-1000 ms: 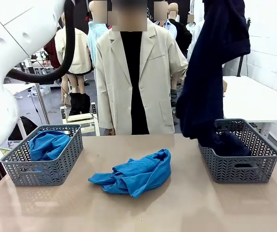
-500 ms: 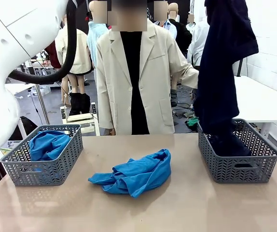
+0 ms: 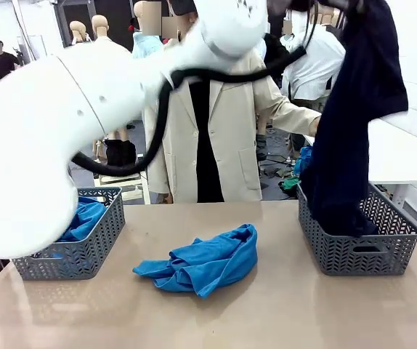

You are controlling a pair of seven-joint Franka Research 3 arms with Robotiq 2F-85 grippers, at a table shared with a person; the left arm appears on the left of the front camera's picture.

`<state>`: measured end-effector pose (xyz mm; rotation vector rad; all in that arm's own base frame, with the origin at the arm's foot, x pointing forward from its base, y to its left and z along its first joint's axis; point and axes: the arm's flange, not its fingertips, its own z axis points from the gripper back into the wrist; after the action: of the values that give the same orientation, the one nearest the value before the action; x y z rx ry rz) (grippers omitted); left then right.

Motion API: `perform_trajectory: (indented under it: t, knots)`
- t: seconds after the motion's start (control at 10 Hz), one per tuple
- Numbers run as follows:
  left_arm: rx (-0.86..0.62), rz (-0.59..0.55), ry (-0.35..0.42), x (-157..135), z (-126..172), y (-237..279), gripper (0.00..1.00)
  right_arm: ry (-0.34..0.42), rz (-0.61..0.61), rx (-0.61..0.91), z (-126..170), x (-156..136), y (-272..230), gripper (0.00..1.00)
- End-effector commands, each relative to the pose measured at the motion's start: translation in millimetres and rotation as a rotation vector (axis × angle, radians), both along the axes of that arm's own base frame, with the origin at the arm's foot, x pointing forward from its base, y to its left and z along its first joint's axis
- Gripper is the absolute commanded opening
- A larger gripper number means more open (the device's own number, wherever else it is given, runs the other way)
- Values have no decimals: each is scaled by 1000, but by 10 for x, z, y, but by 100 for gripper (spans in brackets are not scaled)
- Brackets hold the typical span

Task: Sort the tops and bottoms.
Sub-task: Sort the clothes according to human instructions.

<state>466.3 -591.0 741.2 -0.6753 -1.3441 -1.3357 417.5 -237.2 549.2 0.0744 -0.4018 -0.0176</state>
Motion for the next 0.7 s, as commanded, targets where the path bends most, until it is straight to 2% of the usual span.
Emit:
perform_trajectory:
  t: [0.0,0.2,0.3,0.6]
  knots:
    - [62,-120,172,1392,508,-1589,0,16,-10,-7,5,-16,18,100]
    - [64,-157,296,1582,-29,-1717,0,16,-10,-7,5,-16,18,100]
    - [158,-173,362,1534,-411,-1836,0,16,-10,-7,5,-16,18,100]
    - [212,-100,495,1567,-1109,-1703,0,16,-10,-7,5,-16,18,100]
